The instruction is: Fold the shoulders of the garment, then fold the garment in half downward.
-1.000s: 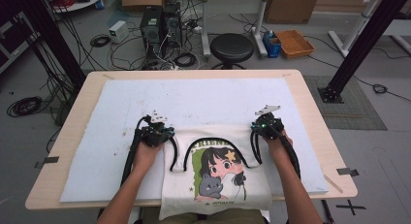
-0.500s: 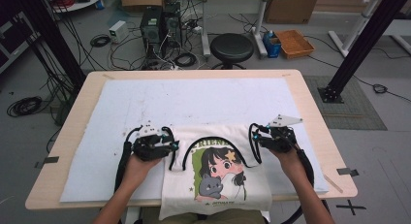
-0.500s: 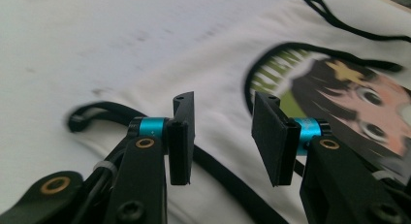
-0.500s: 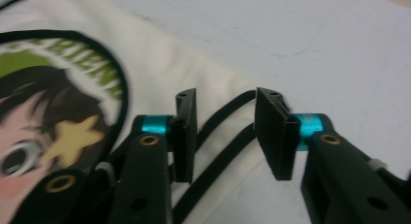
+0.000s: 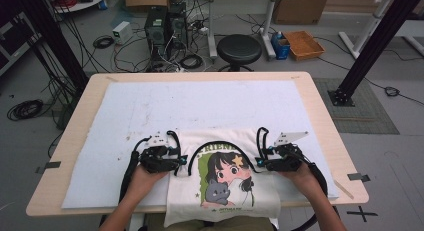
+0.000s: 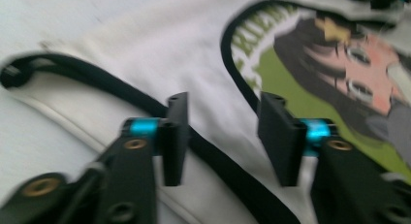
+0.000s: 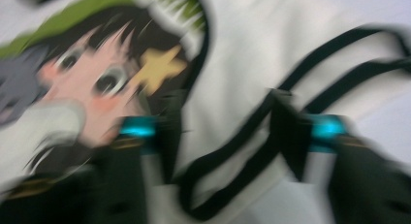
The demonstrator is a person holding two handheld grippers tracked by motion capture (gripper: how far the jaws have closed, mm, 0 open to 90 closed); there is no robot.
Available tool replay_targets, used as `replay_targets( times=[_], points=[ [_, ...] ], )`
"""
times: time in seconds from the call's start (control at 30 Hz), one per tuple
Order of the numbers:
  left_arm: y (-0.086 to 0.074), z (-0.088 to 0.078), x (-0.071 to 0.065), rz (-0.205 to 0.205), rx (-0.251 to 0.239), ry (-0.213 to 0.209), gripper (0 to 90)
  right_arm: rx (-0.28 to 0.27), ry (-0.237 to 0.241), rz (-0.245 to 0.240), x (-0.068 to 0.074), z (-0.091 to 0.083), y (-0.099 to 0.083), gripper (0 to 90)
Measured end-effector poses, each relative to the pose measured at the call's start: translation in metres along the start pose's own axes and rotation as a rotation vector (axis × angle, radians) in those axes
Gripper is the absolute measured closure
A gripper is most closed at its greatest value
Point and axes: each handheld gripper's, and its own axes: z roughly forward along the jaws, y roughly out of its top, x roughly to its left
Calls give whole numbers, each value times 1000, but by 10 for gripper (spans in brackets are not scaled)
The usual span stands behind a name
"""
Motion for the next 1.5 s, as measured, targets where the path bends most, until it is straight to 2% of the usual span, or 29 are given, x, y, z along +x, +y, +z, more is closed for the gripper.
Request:
replay_targets(
  times=[0.07,0.13,0.2,0.33,0.4,0.47,0.53,0.57,0.6,0.8,0.9,1.1,1.2,1.5],
  points=[
    [6,-9,6,-5,-108,5,372,-84,-67,-1,-6,-5,4,281],
    [10,-18,13,11,-208,34,287,-145,-154,2,-11,-11,9,202],
    [14,-25,24,2,-294,47,258,-187,-206,17,-16,-16,14,203],
    [16,-37,46,-28,-397,76,260,-210,-294,8,-27,-26,18,203],
    [13,-42,52,-30,-426,88,261,-214,-331,12,-32,-30,15,203],
    [11,-44,54,-23,-430,94,261,-219,-346,22,-37,-33,9,203],
    [4,-49,56,21,-426,107,260,-217,-357,44,-42,-35,3,203],
    [4,-49,56,21,-426,107,261,-217,-357,44,-42,-35,3,203],
    [1,-51,57,24,-415,120,261,-218,-371,66,-45,-35,0,203],
    [0,-53,58,2,-425,112,261,-217,-363,68,-45,-34,-1,203],
    [1,-52,56,6,-396,118,261,-218,-357,70,-45,-35,-4,203],
    [1,-49,57,-11,-389,117,261,-222,-353,82,-47,-38,-8,203],
    [1,-49,56,-4,-377,119,260,-227,-354,92,-47,-38,-8,203],
    [0,-46,58,-15,-336,140,261,-199,-335,95,-45,-29,-4,203]
  ],
)
